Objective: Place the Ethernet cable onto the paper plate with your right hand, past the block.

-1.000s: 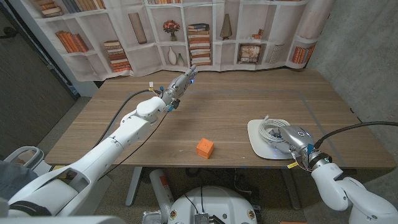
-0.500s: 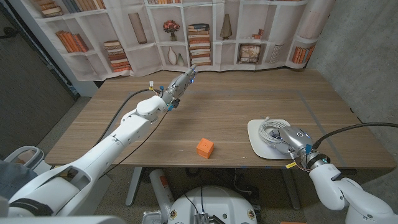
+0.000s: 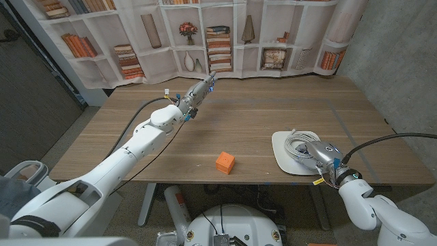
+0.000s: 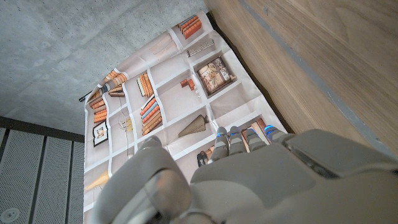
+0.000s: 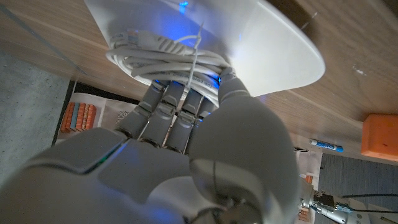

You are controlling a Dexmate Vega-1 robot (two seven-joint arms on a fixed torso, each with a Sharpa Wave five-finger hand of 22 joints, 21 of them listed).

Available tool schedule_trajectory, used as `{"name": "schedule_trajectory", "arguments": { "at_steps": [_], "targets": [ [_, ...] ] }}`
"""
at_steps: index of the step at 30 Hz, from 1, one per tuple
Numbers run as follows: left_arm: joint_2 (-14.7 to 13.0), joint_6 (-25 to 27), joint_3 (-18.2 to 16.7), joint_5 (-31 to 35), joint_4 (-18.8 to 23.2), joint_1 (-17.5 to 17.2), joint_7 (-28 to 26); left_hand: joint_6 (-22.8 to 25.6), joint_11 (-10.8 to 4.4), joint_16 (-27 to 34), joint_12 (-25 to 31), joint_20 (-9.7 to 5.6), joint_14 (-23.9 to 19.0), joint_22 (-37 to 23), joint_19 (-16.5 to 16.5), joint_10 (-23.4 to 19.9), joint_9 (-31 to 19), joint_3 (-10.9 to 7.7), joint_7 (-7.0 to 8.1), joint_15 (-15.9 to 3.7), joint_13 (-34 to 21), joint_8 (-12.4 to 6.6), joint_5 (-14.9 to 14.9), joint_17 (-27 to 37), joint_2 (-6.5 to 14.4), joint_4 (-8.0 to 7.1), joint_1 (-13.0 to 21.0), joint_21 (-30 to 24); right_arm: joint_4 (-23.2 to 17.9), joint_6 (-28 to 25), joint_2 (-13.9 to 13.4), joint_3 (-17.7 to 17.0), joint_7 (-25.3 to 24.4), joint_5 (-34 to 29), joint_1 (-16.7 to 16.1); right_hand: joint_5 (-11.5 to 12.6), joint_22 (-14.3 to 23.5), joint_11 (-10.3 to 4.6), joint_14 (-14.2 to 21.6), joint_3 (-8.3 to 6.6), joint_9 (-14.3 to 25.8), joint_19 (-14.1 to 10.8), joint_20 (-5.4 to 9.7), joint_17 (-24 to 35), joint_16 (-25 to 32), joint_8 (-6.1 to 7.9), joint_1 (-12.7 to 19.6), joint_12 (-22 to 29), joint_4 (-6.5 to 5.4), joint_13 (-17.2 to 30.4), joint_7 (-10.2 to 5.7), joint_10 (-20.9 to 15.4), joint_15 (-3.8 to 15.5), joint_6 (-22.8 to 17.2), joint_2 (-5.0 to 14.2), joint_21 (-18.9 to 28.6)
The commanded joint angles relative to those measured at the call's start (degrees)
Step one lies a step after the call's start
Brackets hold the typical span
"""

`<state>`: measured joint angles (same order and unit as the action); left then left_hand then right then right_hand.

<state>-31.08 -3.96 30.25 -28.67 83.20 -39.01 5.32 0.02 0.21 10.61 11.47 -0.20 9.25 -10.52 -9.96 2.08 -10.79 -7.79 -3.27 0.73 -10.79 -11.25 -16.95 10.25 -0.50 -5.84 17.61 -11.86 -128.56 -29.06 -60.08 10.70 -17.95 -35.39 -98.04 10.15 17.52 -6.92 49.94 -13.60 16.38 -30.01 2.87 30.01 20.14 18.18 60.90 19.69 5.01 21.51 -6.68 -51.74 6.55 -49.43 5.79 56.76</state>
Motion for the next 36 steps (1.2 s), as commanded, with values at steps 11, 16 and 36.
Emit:
{"name": "schedule_trajectory", "arguments": {
  "at_steps": [11, 16, 36],
  "targets": [
    [0.84, -0.97, 0.33, -0.18, -2.37, 1.10, 1.41, 0.17, -0.30, 0.16, 0.36, 0.47, -0.02, -0.18, -5.21, 0.08, -0.10, 0.40, -0.03, -0.13, -0.11, -0.27, 0.19, 0.23, 0.59, 0.05, 0.01, 0.02, -3.71, -4.91, -3.94, -0.77, 2.09, 2.88, -1.97, 0.76, -5.25, 1.01, -4.53, 1.84, 0.00, 1.11, 8.74, -0.20, -2.50, -2.66, -9.05, -2.20, -3.08, 0.31, -1.39, 3.87, 5.61, 2.79, -3.27, -3.41],
    [0.83, -0.89, 0.35, -0.26, -2.50, 1.29, 1.70, 0.22, -0.07, 0.16, 0.33, 0.49, -0.01, -0.18, -5.22, 0.16, -0.10, 0.44, -0.08, -0.13, -0.11, -0.29, 0.19, 0.23, 0.65, 0.05, 0.05, 0.02, -4.29, -5.60, -4.85, -0.81, 3.04, 3.45, -1.65, 1.09, -6.45, 0.89, -7.28, 2.33, 0.17, 2.54, 7.88, -0.22, -3.60, -3.93, -11.09, -3.18, -3.65, 0.38, -1.68, 6.09, 4.70, 5.39, -4.17, -4.90],
    [0.82, -0.82, 0.19, -0.37, -2.58, 1.33, 1.60, 0.23, -0.06, 0.16, 0.35, 0.58, -0.03, -0.19, -5.22, 0.09, -0.10, 0.61, -0.03, -0.15, -0.11, -0.28, 0.21, 0.23, 0.80, 0.06, 0.15, 0.01, -5.38, -6.50, -7.18, -2.02, 3.45, 6.05, -1.71, 2.03, -7.11, 2.69, -13.47, 4.26, 0.12, 5.83, 5.44, -2.14, -7.15, -6.66, -17.22, -5.09, -5.74, 0.52, -0.88, 12.27, 1.45, 12.11, -6.05, -8.02]
  ]
}}
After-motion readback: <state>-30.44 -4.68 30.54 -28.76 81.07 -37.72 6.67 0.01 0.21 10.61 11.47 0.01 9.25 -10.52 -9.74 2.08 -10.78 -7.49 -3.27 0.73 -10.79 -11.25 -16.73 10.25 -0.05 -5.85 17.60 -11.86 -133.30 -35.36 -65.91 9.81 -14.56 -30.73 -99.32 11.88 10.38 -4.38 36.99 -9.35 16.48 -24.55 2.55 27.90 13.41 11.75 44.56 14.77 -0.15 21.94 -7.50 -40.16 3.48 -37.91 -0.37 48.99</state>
